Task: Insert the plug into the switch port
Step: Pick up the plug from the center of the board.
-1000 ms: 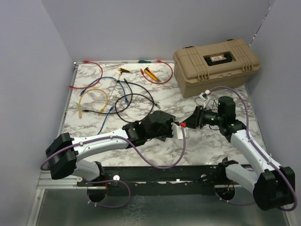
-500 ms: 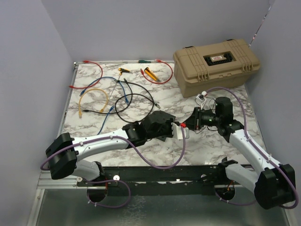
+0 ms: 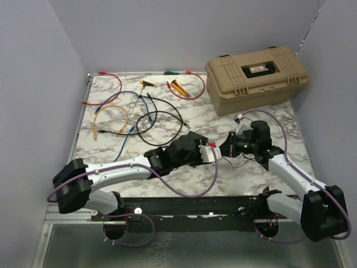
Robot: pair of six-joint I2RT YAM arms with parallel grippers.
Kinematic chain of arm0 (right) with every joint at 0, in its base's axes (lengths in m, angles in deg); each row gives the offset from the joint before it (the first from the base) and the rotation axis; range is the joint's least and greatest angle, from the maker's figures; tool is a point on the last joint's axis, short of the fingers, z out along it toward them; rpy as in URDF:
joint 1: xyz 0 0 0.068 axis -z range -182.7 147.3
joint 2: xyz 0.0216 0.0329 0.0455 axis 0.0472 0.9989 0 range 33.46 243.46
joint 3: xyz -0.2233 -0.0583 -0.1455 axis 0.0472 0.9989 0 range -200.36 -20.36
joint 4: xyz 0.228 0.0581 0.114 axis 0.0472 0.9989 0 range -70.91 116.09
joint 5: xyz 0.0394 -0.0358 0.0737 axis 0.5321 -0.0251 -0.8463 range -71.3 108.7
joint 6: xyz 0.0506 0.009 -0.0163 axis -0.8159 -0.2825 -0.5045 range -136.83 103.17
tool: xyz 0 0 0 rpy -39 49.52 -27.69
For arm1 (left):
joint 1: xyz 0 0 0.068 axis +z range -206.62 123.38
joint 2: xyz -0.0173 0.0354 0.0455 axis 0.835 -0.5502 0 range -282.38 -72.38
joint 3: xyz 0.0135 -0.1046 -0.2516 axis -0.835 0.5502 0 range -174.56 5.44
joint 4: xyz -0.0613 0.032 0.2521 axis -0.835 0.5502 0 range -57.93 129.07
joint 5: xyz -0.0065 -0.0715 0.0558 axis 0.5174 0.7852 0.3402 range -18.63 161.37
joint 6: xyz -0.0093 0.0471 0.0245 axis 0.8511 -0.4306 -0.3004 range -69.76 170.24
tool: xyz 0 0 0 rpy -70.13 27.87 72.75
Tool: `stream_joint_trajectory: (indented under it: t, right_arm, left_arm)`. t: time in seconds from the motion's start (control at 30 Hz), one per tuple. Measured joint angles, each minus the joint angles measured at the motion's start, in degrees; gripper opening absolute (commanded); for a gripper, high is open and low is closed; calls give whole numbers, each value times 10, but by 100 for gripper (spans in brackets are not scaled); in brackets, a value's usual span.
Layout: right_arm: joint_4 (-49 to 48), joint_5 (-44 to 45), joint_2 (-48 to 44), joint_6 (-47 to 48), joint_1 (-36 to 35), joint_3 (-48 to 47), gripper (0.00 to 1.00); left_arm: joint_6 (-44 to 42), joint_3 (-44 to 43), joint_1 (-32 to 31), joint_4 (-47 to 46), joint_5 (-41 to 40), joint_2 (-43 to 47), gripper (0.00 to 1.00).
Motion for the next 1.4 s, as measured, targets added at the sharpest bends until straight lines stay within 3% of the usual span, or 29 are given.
stream_joint_trajectory:
  t: [0.27,0.53,0.7,1.07,1.4]
  right_arm:
    - [-50,78,70,-21,0,47,1]
    - [-153,105,149,-68,0,78,1]
    - [-207,120,172,-83,0,99,1]
    - [-341,141,202,-116,1,160,1]
    - [-480,143,202,-156,4,199,1]
  left_arm:
    - [119,30,13,-25,-87,16,77]
    - [271,17,114,-31,-107,-29,86]
    - [336,-5,161,-30,-100,-78,99]
    - [417,-75,223,-26,-36,-205,98]
    - [444,-110,241,-22,33,-260,93]
